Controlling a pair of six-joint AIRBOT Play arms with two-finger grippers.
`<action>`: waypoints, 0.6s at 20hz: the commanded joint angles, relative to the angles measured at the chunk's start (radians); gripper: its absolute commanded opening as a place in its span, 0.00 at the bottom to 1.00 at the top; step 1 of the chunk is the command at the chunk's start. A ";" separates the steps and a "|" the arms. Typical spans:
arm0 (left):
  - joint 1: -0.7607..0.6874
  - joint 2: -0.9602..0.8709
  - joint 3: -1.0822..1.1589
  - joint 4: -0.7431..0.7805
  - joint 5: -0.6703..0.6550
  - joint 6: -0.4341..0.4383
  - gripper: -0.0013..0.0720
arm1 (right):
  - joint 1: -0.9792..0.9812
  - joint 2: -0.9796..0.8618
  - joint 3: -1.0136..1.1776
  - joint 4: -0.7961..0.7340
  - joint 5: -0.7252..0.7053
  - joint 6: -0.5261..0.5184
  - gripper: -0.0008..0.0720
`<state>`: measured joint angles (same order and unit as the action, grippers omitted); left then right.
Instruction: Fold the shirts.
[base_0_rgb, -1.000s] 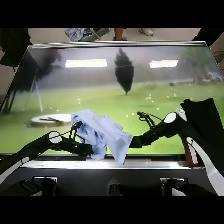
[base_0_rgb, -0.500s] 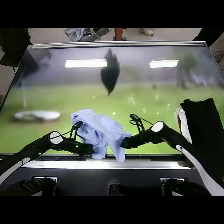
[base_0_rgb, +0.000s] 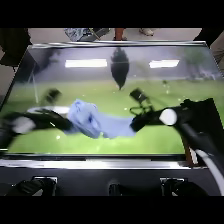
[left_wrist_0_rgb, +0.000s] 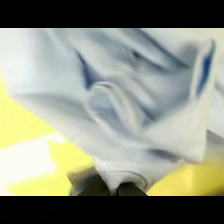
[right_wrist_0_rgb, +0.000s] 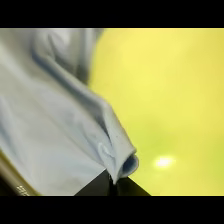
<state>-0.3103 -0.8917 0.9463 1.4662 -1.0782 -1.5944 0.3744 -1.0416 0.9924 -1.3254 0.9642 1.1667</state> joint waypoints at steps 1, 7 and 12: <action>0.132 0.132 0.381 0.216 -0.014 -0.049 0.06 | 0.002 0.208 0.305 -0.598 0.000 0.165 0.07; 0.272 0.145 0.783 0.167 0.050 -0.056 0.06 | 0.003 0.409 0.517 -0.715 0.045 0.236 0.07; 0.272 0.180 0.793 0.167 0.040 -0.056 0.06 | 0.003 0.490 0.517 -0.748 0.183 0.236 0.07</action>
<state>-0.0483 -0.7319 1.7054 1.6306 -1.0416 -1.6489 0.3782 -0.6025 1.4921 -2.0277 1.0714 1.3918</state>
